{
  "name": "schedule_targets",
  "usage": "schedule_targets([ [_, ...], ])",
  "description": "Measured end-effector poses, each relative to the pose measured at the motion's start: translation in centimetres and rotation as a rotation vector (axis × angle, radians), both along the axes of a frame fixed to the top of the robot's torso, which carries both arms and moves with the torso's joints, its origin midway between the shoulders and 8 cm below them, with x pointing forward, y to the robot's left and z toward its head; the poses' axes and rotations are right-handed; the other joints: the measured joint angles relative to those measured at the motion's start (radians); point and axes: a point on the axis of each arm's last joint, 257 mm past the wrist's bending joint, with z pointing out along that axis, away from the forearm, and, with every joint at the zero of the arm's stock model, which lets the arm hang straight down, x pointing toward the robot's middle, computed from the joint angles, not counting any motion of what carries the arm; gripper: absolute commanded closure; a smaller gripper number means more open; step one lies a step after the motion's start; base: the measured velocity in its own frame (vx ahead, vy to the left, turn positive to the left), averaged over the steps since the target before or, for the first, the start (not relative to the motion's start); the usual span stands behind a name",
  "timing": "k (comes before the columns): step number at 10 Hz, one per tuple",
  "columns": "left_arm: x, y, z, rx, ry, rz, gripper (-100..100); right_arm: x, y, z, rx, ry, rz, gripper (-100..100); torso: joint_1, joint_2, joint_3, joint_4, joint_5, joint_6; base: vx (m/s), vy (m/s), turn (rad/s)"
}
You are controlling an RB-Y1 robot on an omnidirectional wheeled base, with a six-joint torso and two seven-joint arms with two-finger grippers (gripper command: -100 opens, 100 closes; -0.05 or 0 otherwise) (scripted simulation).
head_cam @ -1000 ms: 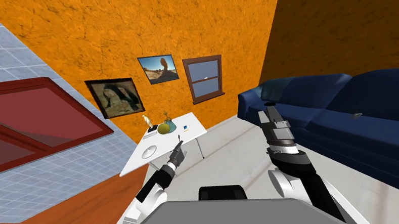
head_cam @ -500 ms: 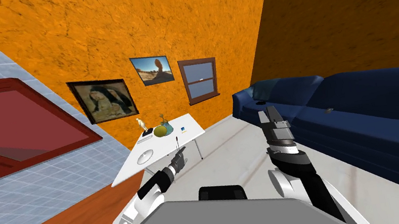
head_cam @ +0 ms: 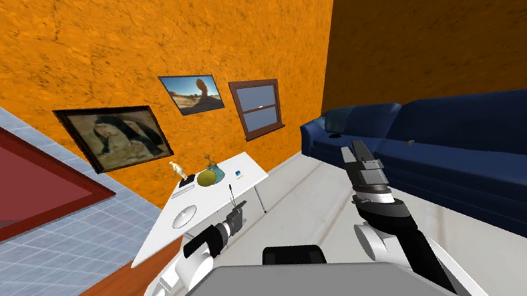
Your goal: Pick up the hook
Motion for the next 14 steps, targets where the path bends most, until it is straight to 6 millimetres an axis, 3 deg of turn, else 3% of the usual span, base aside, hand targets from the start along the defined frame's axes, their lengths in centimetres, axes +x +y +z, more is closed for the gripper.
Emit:
schedule_targets([
  [7, -3.4, 3.3, -4.4, 0.130, 0.213, -0.066, -100, 0.0, 0.0, 0.0, 0.000, 0.000, 0.000, 0, -0.001, -0.002, -0.001, 0.000, 0.000, -0.001, 0.035, 0.056, -0.155],
  [14, -6.4, 9.4, -7.2, 0.309, 0.430, -0.106, -100, 0.0, 0.0, 0.0, 0.000, 0.000, 0.000, 0, 0.003, -0.005, -0.003, -0.001, 0.001, 0.000, 0.068, 0.089, -0.179],
])
